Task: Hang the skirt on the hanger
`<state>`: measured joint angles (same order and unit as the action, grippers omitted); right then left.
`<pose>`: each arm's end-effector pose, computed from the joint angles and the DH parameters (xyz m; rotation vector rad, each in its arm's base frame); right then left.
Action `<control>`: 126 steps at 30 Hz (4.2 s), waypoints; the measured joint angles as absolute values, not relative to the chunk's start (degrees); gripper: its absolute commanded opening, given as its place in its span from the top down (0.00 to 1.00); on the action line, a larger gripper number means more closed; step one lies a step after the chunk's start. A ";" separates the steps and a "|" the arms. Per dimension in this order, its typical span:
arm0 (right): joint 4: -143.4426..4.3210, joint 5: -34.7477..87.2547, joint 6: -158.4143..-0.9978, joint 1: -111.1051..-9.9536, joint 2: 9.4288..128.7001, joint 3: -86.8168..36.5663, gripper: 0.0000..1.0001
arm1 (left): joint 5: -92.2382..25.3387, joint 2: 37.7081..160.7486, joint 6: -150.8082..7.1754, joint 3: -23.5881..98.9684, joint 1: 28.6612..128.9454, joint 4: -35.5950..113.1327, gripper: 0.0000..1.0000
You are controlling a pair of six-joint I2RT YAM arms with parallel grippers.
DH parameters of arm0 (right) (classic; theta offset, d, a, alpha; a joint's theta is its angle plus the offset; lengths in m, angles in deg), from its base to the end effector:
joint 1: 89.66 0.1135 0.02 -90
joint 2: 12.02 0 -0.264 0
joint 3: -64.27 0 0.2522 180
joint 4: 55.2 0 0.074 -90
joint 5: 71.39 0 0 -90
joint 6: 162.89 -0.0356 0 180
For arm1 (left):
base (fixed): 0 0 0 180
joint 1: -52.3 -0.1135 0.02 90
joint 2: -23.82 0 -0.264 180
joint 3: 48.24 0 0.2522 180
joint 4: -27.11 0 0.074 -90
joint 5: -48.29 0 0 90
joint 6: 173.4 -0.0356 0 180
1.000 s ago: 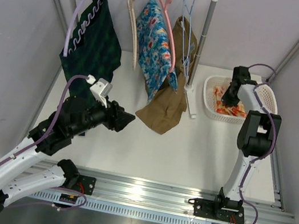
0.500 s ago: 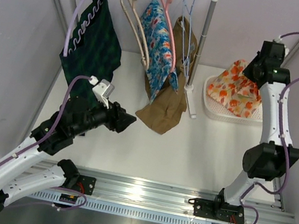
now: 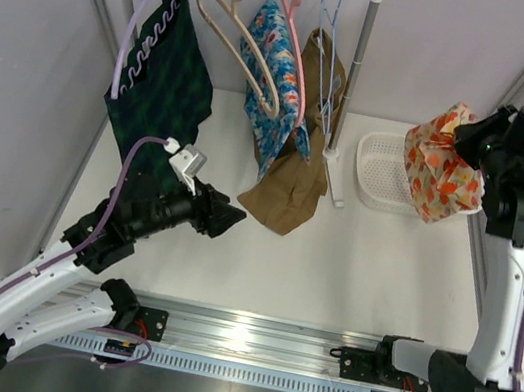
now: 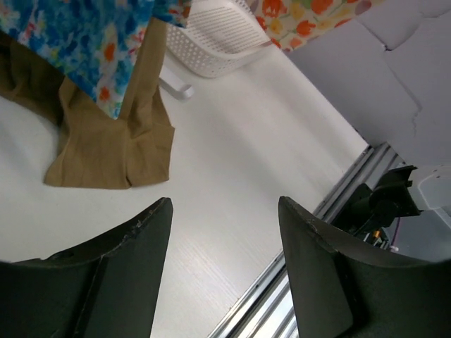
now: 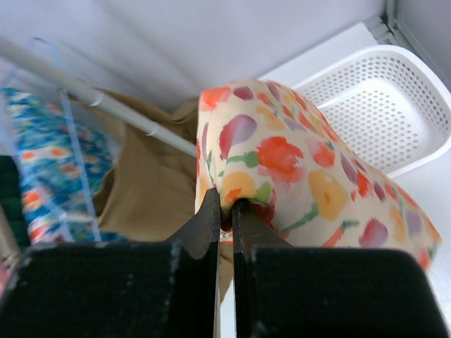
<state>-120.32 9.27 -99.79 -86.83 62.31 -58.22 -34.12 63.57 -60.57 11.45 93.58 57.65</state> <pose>0.2213 0.0052 0.5237 0.4991 1.8000 0.2070 0.1183 -0.1101 0.3482 0.3963 1.8059 -0.9172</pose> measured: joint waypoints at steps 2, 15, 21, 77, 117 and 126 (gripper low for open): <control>-120.95 9.86 -100.35 -86.10 59.20 -57.48 1.00 | -32.76 63.57 -59.67 10.29 94.00 54.50 0.32; -124.89 14.65 -104.81 -83.11 52.49 -49.48 1.00 | -29.92 86.45 -56.39 14.58 109.16 24.38 0.31; -125.15 17.92 -106.78 -83.04 47.51 -44.84 1.00 | -29.79 100.46 -56.24 21.05 111.85 12.67 0.32; -127.31 25.46 -108.64 -82.35 44.08 -40.41 1.00 | -32.94 123.33 -60.22 37.64 113.95 3.68 1.00; -112.76 9.55 -108.92 -57.69 54.57 0.80 0.48 | -62.38 88.33 -53.33 6.89 117.08 62.17 1.00; -113.96 3.96 -110.26 -55.46 50.00 4.25 0.41 | -61.72 90.32 -52.41 6.84 115.09 61.76 1.00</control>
<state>-113.96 3.96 -110.26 -55.46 50.00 4.25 -61.72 90.32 -52.41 6.84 115.09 61.76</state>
